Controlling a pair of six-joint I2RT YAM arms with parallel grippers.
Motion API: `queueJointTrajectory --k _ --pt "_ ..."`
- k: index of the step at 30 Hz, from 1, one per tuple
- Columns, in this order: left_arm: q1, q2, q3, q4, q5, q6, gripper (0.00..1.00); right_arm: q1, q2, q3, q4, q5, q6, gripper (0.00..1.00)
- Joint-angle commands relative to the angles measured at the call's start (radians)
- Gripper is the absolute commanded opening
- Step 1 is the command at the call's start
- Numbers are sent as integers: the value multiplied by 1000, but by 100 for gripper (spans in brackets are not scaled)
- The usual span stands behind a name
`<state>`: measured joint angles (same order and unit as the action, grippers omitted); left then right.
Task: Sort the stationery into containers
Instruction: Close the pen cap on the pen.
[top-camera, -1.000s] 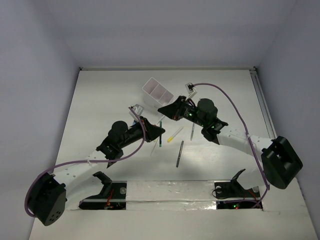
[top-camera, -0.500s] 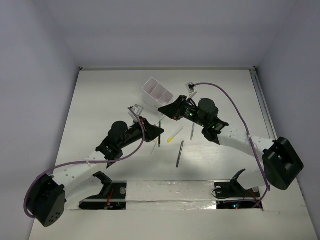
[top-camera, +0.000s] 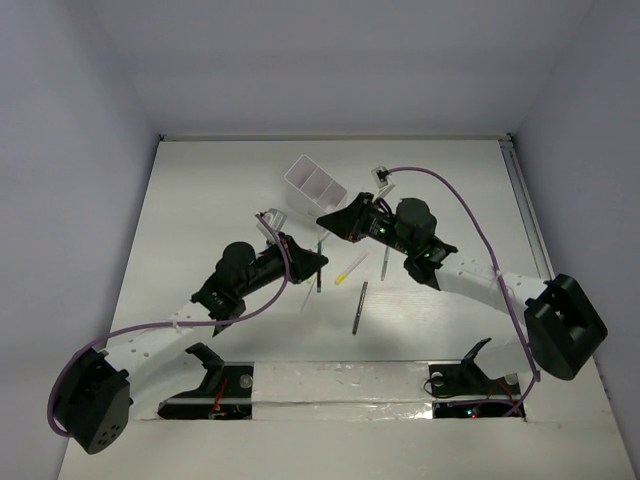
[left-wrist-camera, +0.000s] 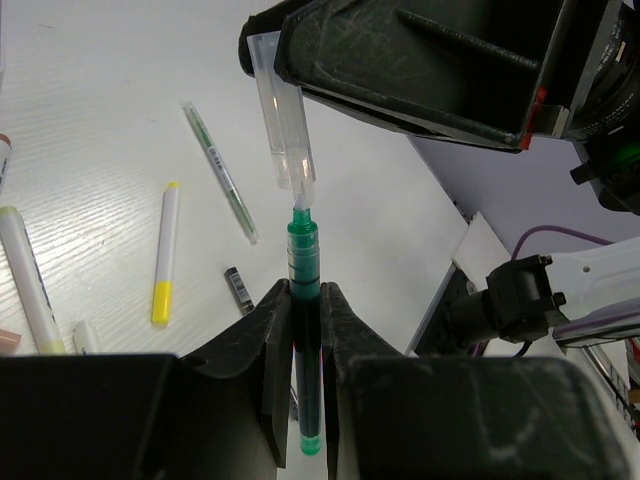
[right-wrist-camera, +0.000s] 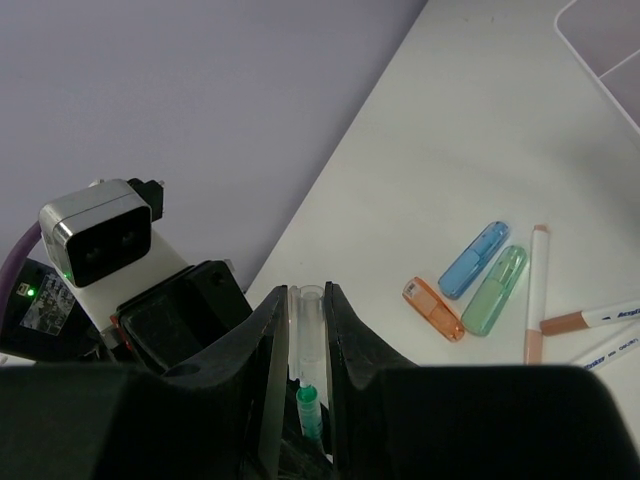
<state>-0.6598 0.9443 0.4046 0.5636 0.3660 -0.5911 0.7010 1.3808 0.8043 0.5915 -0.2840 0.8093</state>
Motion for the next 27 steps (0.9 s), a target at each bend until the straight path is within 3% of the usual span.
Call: queueJointTrajectory --k 1,27 --pt "-1 -16 50 50 7 16 0 17 0 -1 59 3 -18 0" --pt "-1 -36 82 27 -13 -16 0 77 -28 -45 87 97 -97 0"
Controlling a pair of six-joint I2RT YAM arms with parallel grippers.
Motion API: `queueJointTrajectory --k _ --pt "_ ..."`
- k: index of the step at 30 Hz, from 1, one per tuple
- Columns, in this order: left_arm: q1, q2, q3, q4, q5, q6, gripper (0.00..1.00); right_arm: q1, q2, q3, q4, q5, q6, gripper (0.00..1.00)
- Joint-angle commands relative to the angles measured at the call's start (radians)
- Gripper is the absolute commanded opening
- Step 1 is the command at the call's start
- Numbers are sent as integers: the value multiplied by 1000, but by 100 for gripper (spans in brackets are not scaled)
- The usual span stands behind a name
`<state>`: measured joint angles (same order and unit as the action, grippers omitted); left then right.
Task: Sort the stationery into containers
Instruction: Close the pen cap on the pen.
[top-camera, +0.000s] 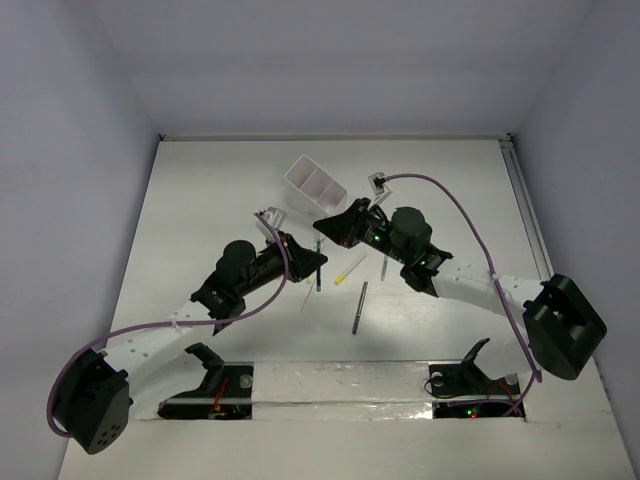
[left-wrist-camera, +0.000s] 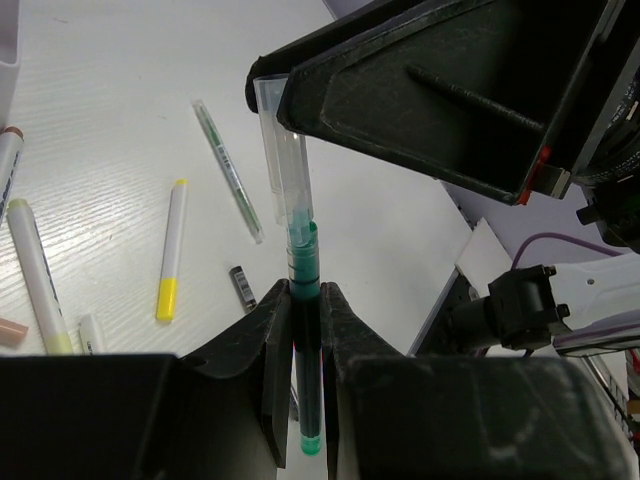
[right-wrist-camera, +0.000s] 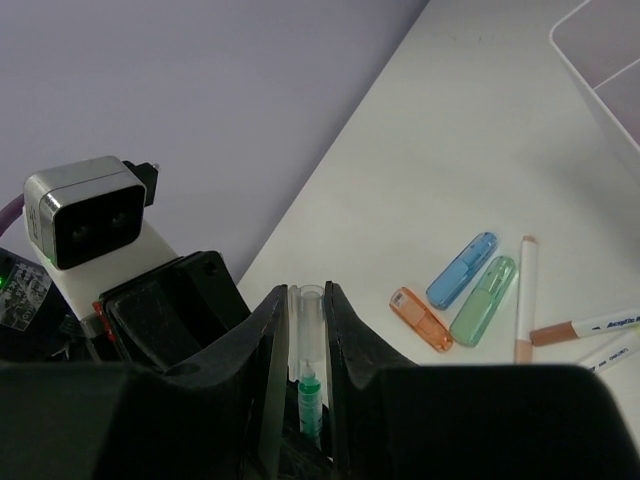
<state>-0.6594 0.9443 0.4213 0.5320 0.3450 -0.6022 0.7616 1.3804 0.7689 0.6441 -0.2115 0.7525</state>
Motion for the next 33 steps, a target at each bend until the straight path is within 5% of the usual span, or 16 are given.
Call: queueJointTrajectory --k 1,14,24,33 --pt "-2 -36 66 57 9 -4 0 16 -29 -8 25 27 -45 0" --pt "-2 -56 100 -20 -29 27 0 16 -43 53 -187 0 -134 0" --pt "-2 -38 86 60 -9 -22 0 56 -109 -51 -57 158 -104 0" --pt "-2 -52 97 43 -21 -18 0 76 -100 -42 -87 147 -122 0"
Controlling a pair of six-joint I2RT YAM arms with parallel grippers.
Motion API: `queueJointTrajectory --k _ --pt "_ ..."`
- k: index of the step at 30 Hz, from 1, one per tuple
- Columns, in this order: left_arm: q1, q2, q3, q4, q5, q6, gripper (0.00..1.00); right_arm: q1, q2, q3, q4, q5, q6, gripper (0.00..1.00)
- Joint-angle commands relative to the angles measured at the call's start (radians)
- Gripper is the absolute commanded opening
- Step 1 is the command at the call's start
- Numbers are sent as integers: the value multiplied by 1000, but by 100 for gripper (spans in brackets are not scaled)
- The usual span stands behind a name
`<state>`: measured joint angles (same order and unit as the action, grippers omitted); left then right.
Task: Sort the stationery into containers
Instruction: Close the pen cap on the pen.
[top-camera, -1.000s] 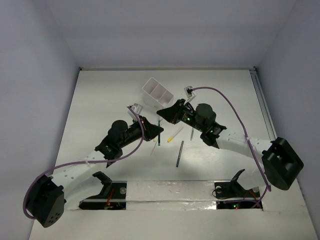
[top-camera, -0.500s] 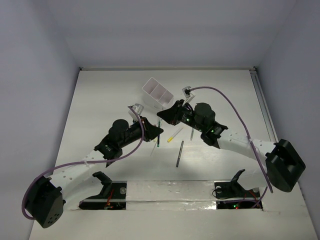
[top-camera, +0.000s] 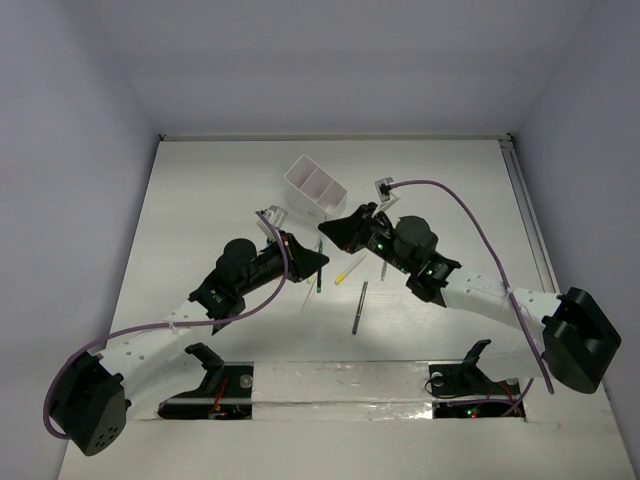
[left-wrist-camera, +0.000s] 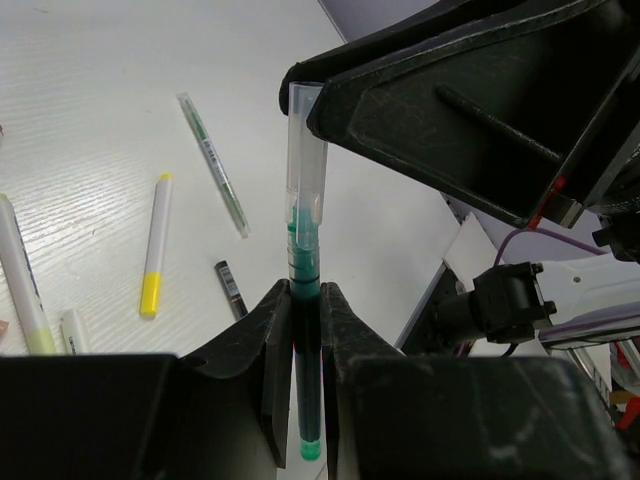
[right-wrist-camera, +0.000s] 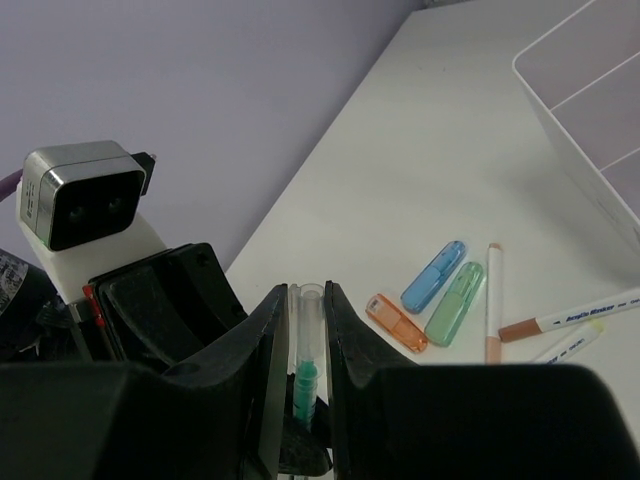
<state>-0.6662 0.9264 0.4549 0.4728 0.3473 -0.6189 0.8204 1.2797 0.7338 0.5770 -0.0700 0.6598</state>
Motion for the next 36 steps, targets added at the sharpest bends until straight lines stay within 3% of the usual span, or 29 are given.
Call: queueJointTrajectory --k 1,14,30,36 --pt "5 -37 65 99 -24 1 0 17 1 -5 -25 1 -37 0" --pt "5 -40 70 73 -28 15 0 36 17 79 -189 -28 -120 0" --pt "14 -69 111 29 -56 42 0 95 9 59 -192 32 -135 0" --pt "33 -95 139 12 -79 61 0 95 17 23 -143 33 -72 0"
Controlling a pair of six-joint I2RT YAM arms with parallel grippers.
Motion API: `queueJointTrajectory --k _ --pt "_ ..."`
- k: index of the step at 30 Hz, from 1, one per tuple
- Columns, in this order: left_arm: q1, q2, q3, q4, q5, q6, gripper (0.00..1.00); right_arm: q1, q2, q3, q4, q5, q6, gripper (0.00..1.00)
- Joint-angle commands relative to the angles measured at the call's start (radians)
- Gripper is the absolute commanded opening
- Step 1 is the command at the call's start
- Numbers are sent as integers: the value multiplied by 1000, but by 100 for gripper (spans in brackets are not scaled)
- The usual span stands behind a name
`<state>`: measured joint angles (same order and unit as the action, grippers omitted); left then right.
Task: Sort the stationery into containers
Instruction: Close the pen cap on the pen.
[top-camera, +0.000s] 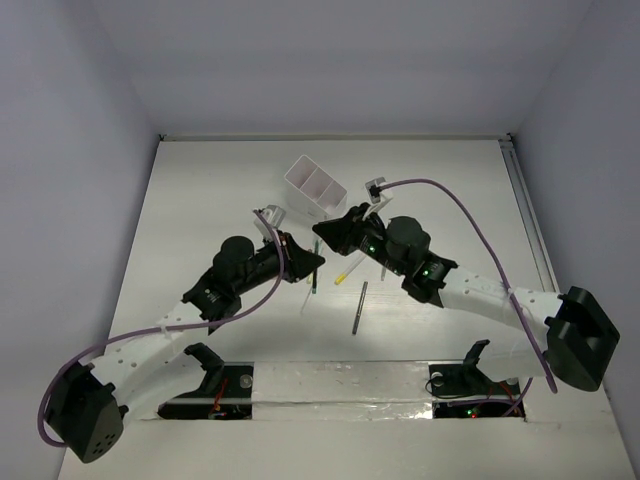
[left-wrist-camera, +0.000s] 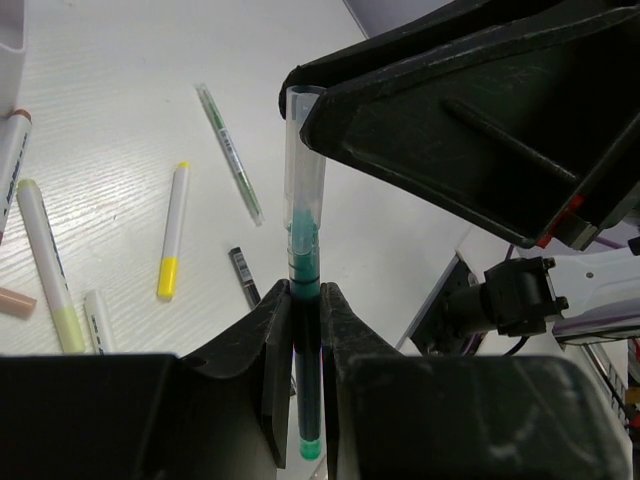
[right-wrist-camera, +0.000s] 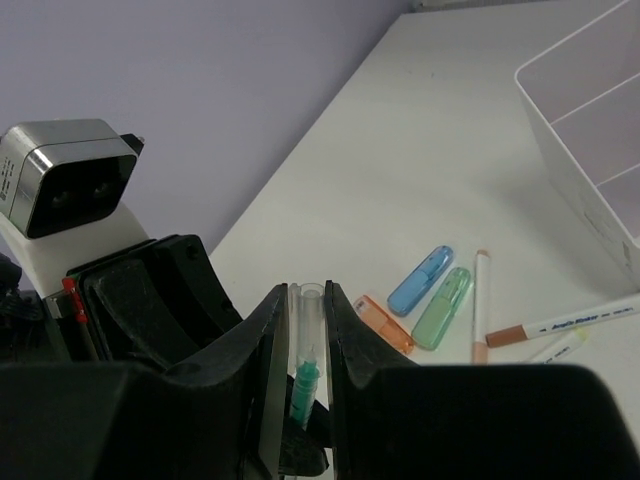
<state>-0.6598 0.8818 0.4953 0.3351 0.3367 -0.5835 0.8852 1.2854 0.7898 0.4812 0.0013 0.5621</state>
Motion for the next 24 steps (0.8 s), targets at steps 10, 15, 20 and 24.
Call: queueJointTrajectory --k 10,15,20,24 --pt "35 -80 111 168 -80 20 0 49 -3 -109 19 19 113 0" --pt "45 -54 112 179 -50 16 0 58 28 -87 -2 -30 110 0" --pt "45 -64 112 168 -59 22 0 67 25 -87 -15 -23 104 0" --pt "45 -69 112 165 -68 24 0 67 26 -87 -23 -23 102 0"
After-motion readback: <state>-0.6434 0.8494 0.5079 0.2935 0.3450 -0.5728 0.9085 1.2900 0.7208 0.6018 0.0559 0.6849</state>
